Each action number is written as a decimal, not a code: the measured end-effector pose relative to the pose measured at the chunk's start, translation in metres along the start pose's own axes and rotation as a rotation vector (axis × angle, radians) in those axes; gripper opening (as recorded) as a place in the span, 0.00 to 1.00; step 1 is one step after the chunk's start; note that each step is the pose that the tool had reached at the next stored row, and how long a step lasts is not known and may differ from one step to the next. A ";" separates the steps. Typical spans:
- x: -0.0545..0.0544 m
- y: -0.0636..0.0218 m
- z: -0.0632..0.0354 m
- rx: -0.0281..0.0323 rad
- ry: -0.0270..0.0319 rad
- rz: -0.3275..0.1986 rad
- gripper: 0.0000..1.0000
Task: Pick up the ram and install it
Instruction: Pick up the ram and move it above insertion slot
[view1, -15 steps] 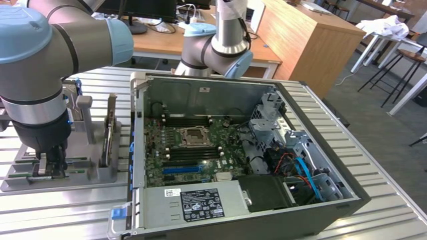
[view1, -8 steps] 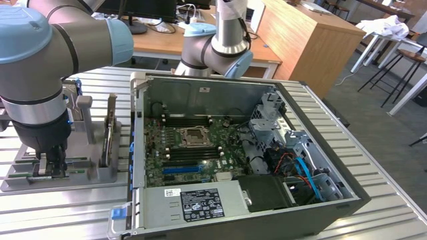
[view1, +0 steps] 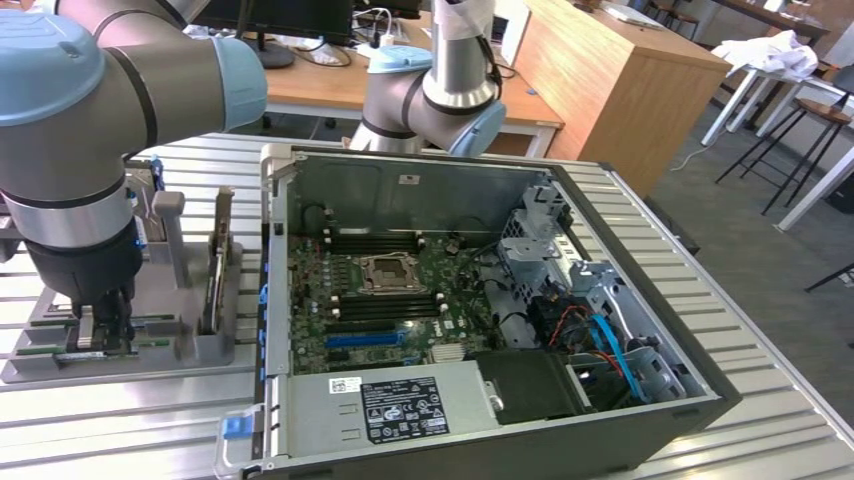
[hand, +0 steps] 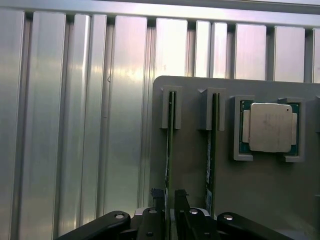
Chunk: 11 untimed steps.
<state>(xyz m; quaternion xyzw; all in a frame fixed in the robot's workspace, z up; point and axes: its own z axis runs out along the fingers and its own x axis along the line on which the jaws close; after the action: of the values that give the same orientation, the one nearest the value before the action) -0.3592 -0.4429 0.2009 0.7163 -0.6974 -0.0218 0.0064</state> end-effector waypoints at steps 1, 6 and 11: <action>0.000 0.0000 0.0000 0.0000 -0.0001 0.000 0.23; 0.000 0.0000 0.0000 -0.0001 0.0000 0.000 0.23; 0.000 0.0000 0.0000 -0.0001 0.0000 0.000 0.15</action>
<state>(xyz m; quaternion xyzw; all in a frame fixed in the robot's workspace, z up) -0.3592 -0.4429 0.2009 0.7163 -0.6975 -0.0218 0.0064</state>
